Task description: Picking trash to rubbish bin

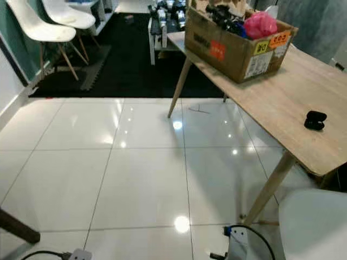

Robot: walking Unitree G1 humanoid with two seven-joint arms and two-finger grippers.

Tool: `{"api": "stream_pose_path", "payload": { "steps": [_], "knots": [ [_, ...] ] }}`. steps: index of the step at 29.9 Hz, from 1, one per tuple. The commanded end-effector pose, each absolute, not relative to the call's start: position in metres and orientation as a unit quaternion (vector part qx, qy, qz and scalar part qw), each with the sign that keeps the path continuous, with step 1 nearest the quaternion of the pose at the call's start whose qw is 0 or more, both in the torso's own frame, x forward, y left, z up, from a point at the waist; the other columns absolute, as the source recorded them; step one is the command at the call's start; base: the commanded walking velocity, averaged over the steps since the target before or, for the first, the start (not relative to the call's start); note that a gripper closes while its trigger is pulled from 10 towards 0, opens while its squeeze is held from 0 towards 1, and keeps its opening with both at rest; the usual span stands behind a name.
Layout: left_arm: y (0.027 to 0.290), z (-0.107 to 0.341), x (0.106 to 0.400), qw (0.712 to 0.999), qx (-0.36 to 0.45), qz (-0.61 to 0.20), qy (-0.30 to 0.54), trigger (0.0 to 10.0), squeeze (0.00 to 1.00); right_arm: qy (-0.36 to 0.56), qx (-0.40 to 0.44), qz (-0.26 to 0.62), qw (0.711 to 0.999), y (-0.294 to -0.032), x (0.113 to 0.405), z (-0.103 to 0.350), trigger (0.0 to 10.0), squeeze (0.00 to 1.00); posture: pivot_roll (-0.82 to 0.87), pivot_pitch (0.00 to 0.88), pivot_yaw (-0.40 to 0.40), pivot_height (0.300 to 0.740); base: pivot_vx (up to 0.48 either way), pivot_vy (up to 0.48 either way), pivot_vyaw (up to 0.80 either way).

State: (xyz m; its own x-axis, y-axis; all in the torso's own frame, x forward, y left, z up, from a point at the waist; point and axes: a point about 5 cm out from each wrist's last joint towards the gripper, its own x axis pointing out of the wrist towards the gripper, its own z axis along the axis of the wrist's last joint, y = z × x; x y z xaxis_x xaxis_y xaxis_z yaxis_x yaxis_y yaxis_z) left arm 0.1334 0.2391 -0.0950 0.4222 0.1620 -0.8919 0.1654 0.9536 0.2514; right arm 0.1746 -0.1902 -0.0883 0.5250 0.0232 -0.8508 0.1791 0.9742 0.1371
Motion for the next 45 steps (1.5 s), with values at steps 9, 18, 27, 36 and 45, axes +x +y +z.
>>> {"api": "stream_pose_path", "payload": {
  "steps": [9,18,27,36,45],
  "knots": [
    [0.235,-0.099,0.125,0.822,0.15,-0.007,0.55,10.0,0.0,0.489,0.09,-0.031,0.867,-0.19,0.173,-0.089,10.0,0.0,0.09,0.09,-0.028,0.74,0.4,0.0,0.0],
    [0.234,-0.101,0.119,0.818,0.15,-0.007,0.556,10.0,0.0,0.486,0.086,-0.024,0.869,-0.189,0.176,-0.088,10.0,0.0,0.1,0.092,-0.03,0.74,0.401,0.0,0.0],
    [0.235,-0.101,0.118,0.816,0.154,-0.011,0.557,10.0,0.0,0.47,0.096,-0.025,0.877,-0.186,0.185,-0.084,10.0,0.0,0.09,0.092,-0.025,0.74,0.401,0.0,0.0],
    [0.237,-0.099,0.122,0.817,0.161,-0.015,0.554,10.0,0.0,0.463,0.098,-0.023,0.881,-0.185,0.191,-0.081,10.0,0.0,0.08,0.092,-0.017,0.74,0.4,0.0,0.0],
    [0.237,-0.1,0.121,0.816,0.162,-0.018,0.555,10.0,0.0,0.463,0.094,-0.013,0.881,-0.183,0.19,-0.081,10.0,0.0,0.08,0.096,-0.019,0.74,0.4,0.0,0.0]
  ]
}}
